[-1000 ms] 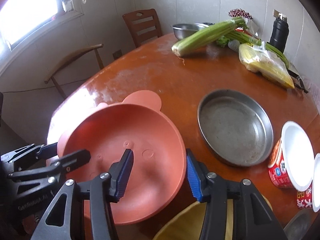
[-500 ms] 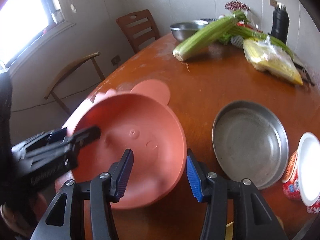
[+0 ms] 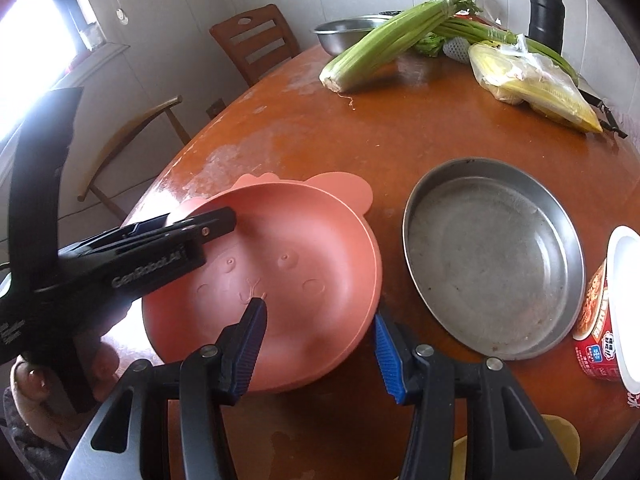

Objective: Organize plates and bowls
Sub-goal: 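Lift the orange bear plate with the left gripper and set it down, then move the open left gripper to the yellow shell bowl rim, then close the left gripper on the yellow shell bowl rim and lift it, then carry the yellow shell bowl with the left gripper toward the orange plate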

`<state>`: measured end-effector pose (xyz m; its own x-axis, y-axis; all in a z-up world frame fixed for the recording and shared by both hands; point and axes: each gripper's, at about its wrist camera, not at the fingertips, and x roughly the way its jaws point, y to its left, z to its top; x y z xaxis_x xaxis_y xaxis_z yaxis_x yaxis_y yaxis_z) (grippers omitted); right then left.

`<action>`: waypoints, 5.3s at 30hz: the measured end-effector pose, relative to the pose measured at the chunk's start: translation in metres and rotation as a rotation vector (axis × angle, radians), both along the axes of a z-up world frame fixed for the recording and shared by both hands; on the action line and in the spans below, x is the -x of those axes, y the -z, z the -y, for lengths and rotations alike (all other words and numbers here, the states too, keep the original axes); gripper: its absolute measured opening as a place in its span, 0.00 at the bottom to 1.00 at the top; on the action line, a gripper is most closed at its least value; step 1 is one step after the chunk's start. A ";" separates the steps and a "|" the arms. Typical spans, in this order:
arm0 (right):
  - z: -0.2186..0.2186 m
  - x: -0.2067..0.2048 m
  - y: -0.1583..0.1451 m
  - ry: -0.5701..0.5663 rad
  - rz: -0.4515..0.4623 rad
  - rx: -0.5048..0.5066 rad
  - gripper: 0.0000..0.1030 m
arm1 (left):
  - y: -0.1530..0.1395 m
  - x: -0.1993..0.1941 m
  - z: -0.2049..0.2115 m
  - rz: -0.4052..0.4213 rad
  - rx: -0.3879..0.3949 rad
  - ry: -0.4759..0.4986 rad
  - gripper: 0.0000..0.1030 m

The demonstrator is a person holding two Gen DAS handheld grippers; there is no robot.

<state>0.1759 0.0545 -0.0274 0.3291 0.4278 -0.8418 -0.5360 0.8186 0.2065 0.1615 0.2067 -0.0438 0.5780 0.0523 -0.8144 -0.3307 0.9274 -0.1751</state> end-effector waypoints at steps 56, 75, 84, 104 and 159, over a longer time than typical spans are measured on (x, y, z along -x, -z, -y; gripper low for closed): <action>0.088 0.036 -0.050 0.100 0.133 -0.098 0.52 | -0.066 0.075 0.069 0.145 -0.022 0.130 0.58; 0.153 0.039 -0.061 0.184 0.165 -0.092 0.53 | -0.058 0.091 0.120 0.109 -0.007 0.253 0.59; 0.167 0.037 -0.048 0.187 0.152 -0.047 0.53 | -0.039 0.096 0.154 0.038 -0.013 0.319 0.59; 0.165 0.025 -0.024 0.087 0.133 0.069 0.53 | -0.007 0.113 0.197 -0.064 0.047 0.336 0.59; 0.099 0.080 0.005 -0.069 0.058 0.093 0.54 | -0.003 0.126 0.120 -0.005 0.024 0.123 0.55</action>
